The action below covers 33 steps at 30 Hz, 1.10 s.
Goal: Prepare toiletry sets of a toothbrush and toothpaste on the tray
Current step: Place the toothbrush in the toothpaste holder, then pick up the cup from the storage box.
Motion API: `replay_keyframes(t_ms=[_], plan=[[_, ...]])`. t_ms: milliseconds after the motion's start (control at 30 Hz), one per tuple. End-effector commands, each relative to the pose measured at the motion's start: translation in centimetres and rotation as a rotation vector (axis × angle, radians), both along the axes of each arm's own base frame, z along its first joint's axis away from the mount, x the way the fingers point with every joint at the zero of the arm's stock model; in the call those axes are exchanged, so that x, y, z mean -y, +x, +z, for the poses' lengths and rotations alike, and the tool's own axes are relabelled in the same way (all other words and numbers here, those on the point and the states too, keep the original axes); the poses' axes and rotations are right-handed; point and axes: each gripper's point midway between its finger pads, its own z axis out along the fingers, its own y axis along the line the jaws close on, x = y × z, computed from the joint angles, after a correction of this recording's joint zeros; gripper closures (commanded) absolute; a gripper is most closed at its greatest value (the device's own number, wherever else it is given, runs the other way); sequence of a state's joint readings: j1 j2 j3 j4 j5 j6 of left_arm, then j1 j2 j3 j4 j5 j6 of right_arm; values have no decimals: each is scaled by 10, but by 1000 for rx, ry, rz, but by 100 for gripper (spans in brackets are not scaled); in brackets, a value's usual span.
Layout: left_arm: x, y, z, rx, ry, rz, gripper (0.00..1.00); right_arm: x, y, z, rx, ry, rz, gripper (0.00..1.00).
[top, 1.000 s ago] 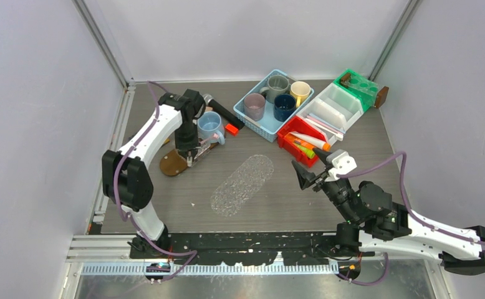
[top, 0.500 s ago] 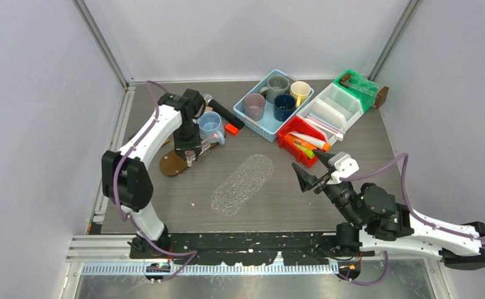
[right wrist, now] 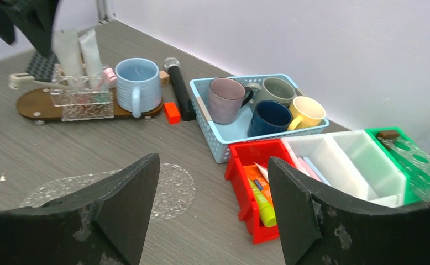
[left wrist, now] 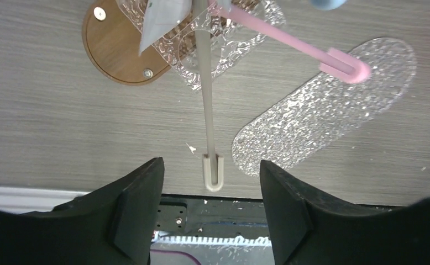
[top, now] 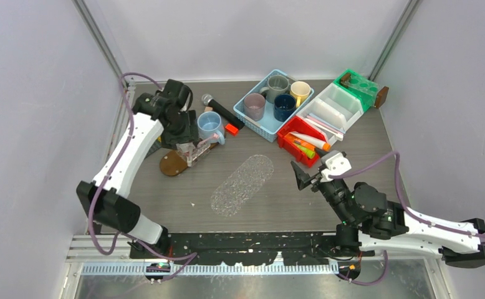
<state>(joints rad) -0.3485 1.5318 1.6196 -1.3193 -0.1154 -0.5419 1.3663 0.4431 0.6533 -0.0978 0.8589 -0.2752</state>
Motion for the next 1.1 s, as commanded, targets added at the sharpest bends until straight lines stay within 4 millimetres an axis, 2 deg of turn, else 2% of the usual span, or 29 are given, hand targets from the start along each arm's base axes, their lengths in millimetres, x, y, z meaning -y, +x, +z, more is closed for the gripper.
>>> replay_keyframes(t_ms=[0, 167, 267, 300, 333, 367, 400, 433, 467, 500, 533, 567, 600, 633, 667, 700, 733, 767, 867, 900, 933, 967, 1000, 1033, 1067], plan=[[-3, 1, 54, 209, -47, -53, 31, 11, 9, 22, 12, 4, -112, 21], [-9, -7, 91, 435, -90, -88, 14, 13, 18, 32, 8, -36, -190, 18], [-15, -10, 107, 582, -99, -101, 4, 11, 30, 39, -13, -41, -228, 18], [-18, -11, 111, 625, -96, -102, 1, 5, 32, 40, -27, -27, -207, 18], [-21, -13, 116, 672, -95, -96, 0, 8, 43, 39, -43, -45, -245, 17], [-24, -15, 118, 712, -93, -90, 0, -4, 48, 34, -70, -40, -214, 17], [-26, -16, 121, 754, -91, -92, 0, 6, 60, 37, -91, -38, -258, 17], [-29, -18, 123, 792, -89, -94, 0, -5, 67, 30, -126, -38, -228, 17], [-31, -19, 123, 824, -82, -93, 0, 5, 79, 33, -146, -33, -270, 17], [-34, -20, 125, 858, -75, -90, 0, -4, 88, 22, -188, -48, -254, 17], [-37, -22, 125, 884, -63, -90, 0, 2, 98, 28, -196, -33, -283, 17], [-41, -23, 125, 913, -50, -89, 0, -6, 107, 26, -220, -41, -274, 17], [-44, -24, 124, 937, -39, -87, 0, -2, 115, 25, -231, -41, -297, 17], [-46, -25, 124, 960, -29, -88, 0, -9, 125, 21, -255, -51, -293, 17], [-49, -28, 127, 1000, -24, -85, 0, -4, 135, 20, -267, -49, -318, 17], [-51, -29, 127, 1025, -18, -85, 0, -12, 144, 14, -296, -55, -304, 17], [-52, -29, 126, 1047, -12, -86, 0, -5, 155, 11, -311, -54, -331, 17], [-53, -29, 125, 1066, -6, -85, 0, -10, 166, 5, -338, -50, -328, 17], [-56, -28, 120, 1097, 18, -91, 0, 1, 198, -11, -417, -5, -379, 17], [-57, -27, 119, 1107, 27, -93, 0, 7, 213, -20, -446, -1, -410, 17], [-58, -27, 119, 1114, 38, -96, 0, 3, 223, -35, -490, -2, -405, 17], [-60, -28, 118, 1115, 51, -101, 0, 10, 232, -34, -500, 15, -417, 17], [-62, -28, 117, 1113, 67, -105, 0, 5, 241, -50, -542, 10, -396, 17], [-64, -30, 117, 1116, 79, -104, 0, 11, 250, -50, -549, 22, -404, 17], [-66, -31, 116, 1116, 90, -100, 1, 8, 258, -66, -587, 10, -391, 18]])
